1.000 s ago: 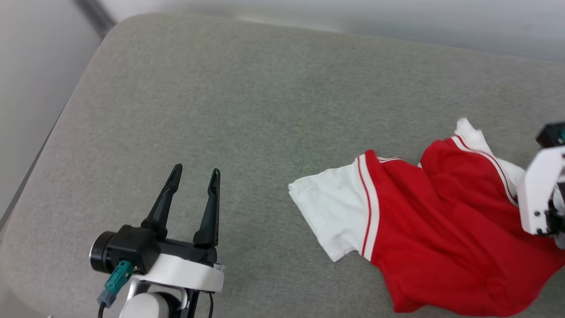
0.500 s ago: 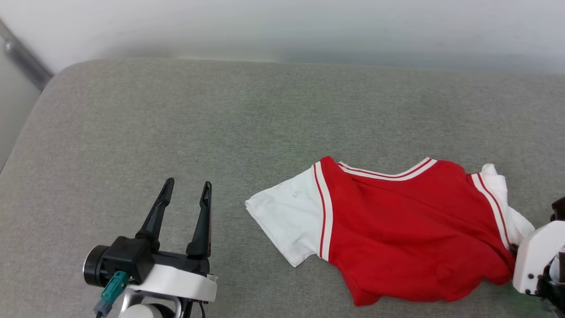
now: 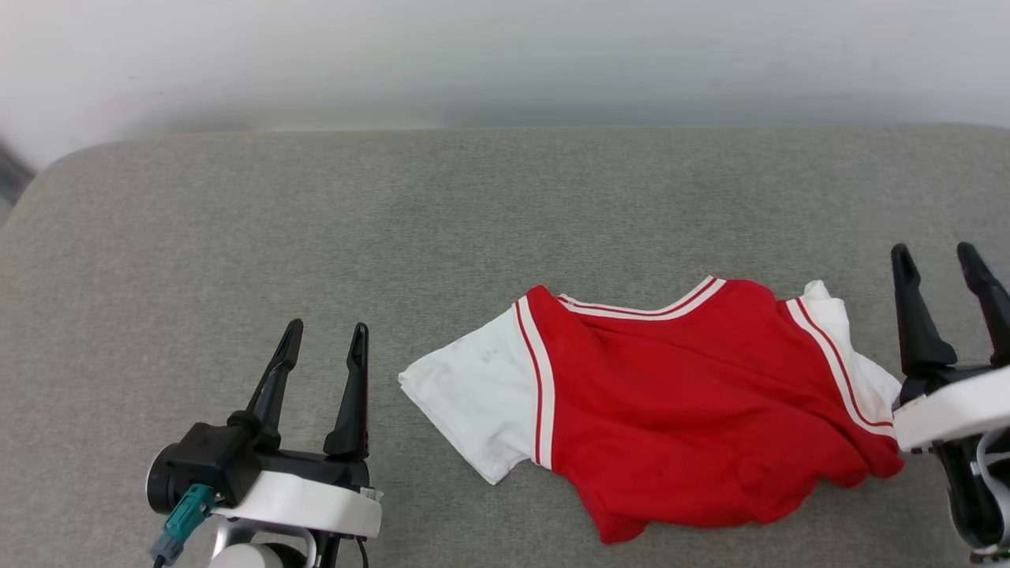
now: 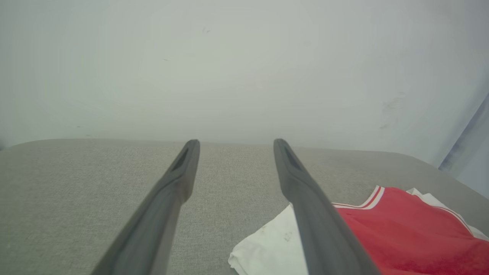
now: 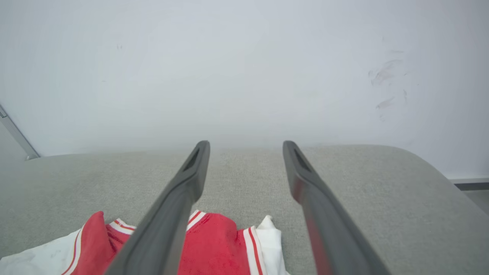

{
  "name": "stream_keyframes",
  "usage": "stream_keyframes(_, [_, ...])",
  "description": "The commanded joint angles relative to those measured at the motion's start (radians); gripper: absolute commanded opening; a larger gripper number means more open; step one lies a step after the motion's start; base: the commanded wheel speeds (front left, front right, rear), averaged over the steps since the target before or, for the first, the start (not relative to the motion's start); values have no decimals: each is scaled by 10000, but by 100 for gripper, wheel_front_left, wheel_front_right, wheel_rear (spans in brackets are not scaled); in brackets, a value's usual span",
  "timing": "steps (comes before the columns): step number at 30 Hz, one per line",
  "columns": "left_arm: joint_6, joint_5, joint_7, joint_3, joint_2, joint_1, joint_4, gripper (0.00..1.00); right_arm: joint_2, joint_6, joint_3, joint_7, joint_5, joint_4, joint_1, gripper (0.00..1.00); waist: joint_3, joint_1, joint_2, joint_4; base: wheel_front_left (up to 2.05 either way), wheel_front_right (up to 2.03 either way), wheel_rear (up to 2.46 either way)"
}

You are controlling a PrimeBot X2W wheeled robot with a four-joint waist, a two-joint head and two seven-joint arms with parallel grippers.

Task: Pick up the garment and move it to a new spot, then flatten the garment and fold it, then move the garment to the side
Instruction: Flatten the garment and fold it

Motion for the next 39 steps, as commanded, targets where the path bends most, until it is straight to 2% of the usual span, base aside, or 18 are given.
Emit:
stream_keyframes(1, [-14,-158,-27,6,68,95,89,100,116,-7,64,-922,-71,-292,327,100,21,0,-1,-134,0,0,0])
stream_keyframes(4, [-15,-364,-27,-168,297,184,371,100,465,-5,119,-2258,-406,-571,648,100,113,0,-1,-355,0,0,0])
stream_keyframes(6, [-15,-428,67,-434,610,94,619,100,690,-7,23,-2697,-358,-660,698,100,230,0,-1,-489,0,0,0])
stream_keyframes(8, [-15,-634,608,-814,966,-185,766,100,899,-7,-75,-2896,-384,-713,737,100,407,0,-1,-606,0,0,0])
stream_keyframes(11, [-13,-991,2120,-1324,1584,-651,710,100,1013,-7,-60,-3047,-401,-845,664,100,733,0,-1,-718,0,0,0])
stream_keyframes(15, [-2,-1377,4948,-1535,2200,-1272,384,100,1093,-5,38,-3172,-439,-1015,504,100,1123,0,-1,-892,0,0,0])
stream_keyframes(18, [267,-1541,6768,-1502,2498,-1695,-110,100,1150,-5,129,-3208,-481,-1101,482,100,1409,0,-1,-978,0,0,0])
stream_keyframes(23, [605,-1297,8846,-1732,2909,-2252,-709,100,1219,-5,339,-3241,-632,-1169,388,100,1899,0,-1,-1056,0,0,0])
stream_keyframes(27, [697,-1025,9667,-1941,3143,-2515,-799,100,1274,-5,507,-3267,-706,-1185,296,100,2255,0,-1,-1107,0,0,0])
stream_keyframes(32, [757,-873,9910,-2159,3133,-2583,-423,100,1216,-7,611,-3282,-1061,-1084,193,100,2526,0,-1,-1147,0,0,0])
stream_keyframes(36, [610,-814,10075,-2546,3101,-2403,233,100,1297,-5,631,-3294,-1140,-1048,123,100,2668,0,-1,-1164,0,0,0])
stream_keyframes(37, [530,-887,10293,-2718,3124,-2302,532,70,1325,-7,622,-3298,-1180,-1044,111,100,2701,0,-1,-1168,0,0,0])
stream_keyframes(38, [486,-928,10343,-2765,3144,-2261,637,0,1336,-7,616,-3301,-1185,-1041,98,100,2709,0,-1,-1167,0,0,0])
stream_keyframes(39, [477,-980,10318,-2752,3136,-2256,702,0,1350,-5,602,-3302,-1198,-1039,84,100,2704,0,-1,-1162,0,0,0])
